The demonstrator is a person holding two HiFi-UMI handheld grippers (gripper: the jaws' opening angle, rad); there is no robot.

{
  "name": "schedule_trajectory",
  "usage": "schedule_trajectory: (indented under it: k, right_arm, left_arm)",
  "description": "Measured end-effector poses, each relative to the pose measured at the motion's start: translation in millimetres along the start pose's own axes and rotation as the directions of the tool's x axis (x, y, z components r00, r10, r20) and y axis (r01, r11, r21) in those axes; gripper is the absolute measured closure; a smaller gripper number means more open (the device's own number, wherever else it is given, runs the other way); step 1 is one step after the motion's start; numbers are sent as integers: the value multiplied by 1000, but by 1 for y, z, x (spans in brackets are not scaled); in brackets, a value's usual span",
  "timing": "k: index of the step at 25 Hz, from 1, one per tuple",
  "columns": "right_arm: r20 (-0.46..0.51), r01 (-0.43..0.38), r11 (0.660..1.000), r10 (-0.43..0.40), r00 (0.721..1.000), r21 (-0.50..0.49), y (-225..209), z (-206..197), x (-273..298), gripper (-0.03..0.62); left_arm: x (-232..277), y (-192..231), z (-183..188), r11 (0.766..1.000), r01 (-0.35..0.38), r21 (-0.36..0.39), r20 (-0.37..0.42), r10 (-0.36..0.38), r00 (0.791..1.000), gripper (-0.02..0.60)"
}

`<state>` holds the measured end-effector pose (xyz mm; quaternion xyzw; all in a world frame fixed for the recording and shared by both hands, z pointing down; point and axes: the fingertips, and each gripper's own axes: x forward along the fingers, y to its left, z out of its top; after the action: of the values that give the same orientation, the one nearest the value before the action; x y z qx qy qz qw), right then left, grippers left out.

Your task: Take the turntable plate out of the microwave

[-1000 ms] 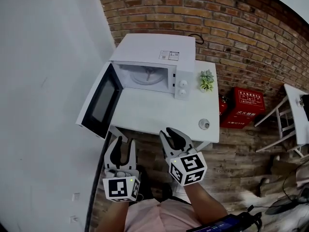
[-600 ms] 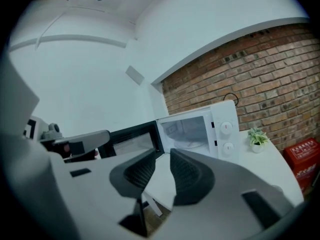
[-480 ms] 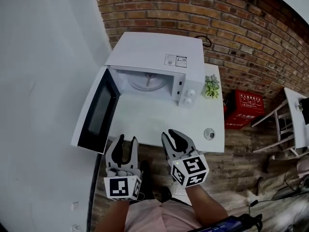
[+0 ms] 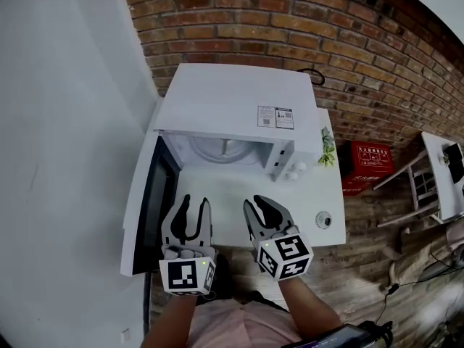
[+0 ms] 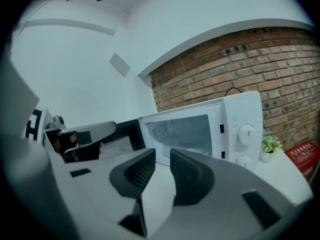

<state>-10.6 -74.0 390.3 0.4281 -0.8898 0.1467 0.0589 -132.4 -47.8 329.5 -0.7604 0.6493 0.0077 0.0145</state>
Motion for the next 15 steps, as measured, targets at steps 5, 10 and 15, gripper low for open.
schedule_trajectory:
  k: [5,10,15]
  right_arm:
    - [8,43,999,-43,999,-17,-1,13,23,499]
    - [14,84,995,-83,996,-50,-4,24,38,499]
    - [39,120,991,-118,992,-63,-12,38,48,497]
  left_arm:
    - [25,14,4,999,46,-4,17,-46,999,446]
    - [43,22,1,996,82,-31,31,-81,996,449]
    - [59,22,0,993,115,-40,43,-113,993,449]
